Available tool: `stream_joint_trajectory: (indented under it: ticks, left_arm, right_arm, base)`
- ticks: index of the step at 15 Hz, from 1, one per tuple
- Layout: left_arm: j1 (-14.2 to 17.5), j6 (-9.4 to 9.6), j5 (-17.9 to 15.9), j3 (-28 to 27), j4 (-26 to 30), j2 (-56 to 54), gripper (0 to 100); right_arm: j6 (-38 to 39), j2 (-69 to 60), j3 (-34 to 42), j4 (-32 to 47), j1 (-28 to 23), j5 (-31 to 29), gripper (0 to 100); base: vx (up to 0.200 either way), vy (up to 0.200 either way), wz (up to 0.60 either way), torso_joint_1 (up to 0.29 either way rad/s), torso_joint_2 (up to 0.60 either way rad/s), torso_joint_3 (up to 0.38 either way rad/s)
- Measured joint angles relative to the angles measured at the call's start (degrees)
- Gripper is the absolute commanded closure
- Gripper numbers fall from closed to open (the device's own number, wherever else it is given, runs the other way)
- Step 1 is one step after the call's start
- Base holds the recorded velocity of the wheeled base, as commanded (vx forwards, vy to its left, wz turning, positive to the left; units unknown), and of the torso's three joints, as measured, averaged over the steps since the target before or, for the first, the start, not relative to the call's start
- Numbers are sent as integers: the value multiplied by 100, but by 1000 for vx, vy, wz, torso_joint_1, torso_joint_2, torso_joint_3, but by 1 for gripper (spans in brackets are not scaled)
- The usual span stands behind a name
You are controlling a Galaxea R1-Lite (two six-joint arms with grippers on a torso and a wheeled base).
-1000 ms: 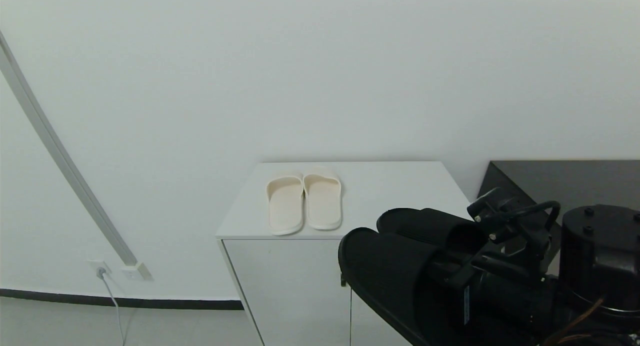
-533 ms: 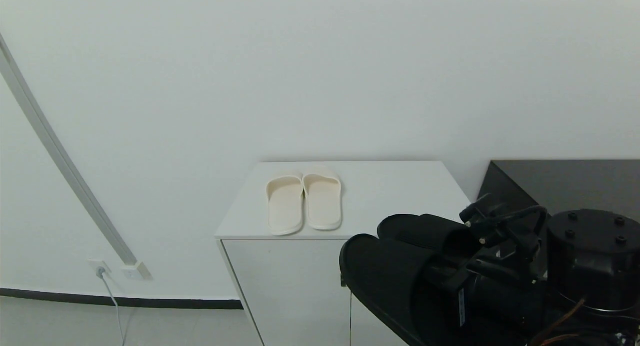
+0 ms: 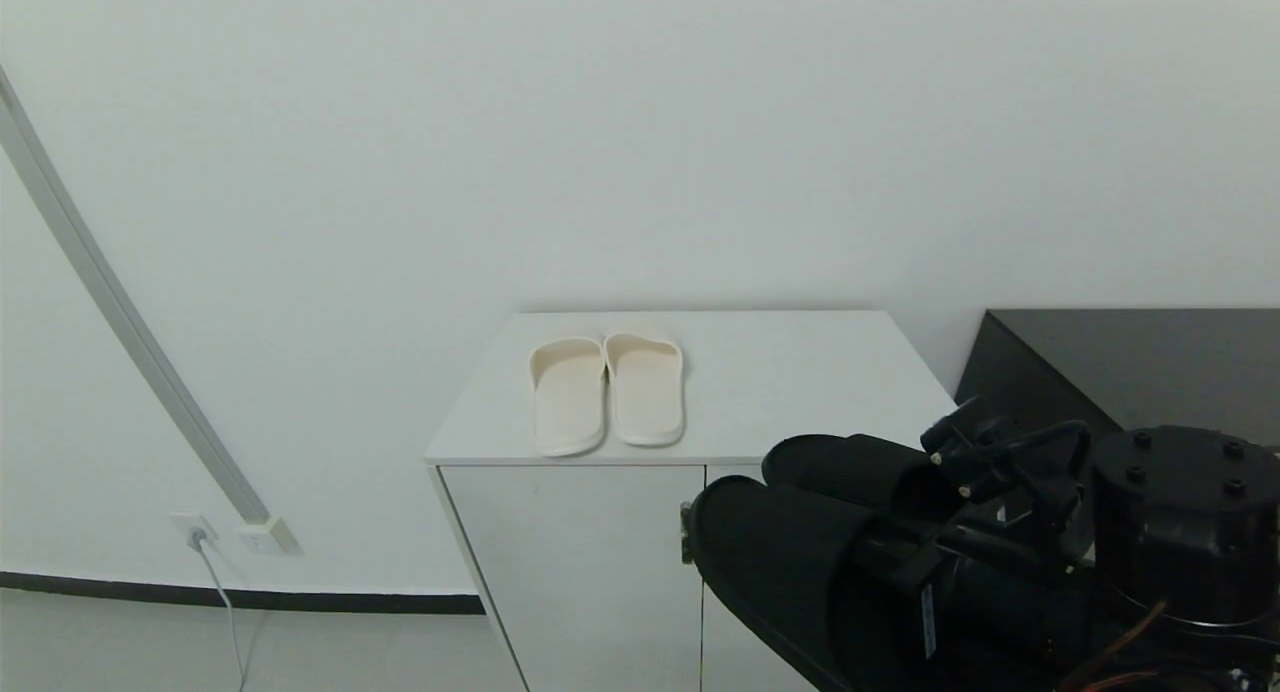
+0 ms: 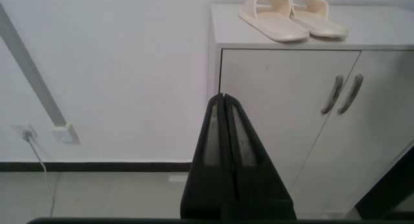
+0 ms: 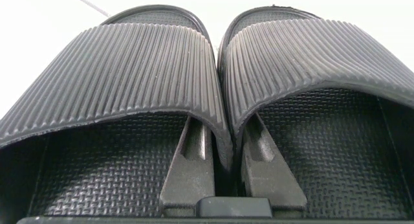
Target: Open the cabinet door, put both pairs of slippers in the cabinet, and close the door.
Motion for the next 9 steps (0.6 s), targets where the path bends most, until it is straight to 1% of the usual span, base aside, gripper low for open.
stream_joint_trajectory:
  ticks: [2,9]
  left_arm:
    - [0,2,0,0,0,0,100]
    - [0,2,0,0,0,0,100]
  right_arm:
    - [-6,0,5,-2,0,2,100]
    - [-6,2,29,0,4,0,100]
  base:
    - [0,0,0,-198,483,273]
    - [0,0,0,-224,547,318]
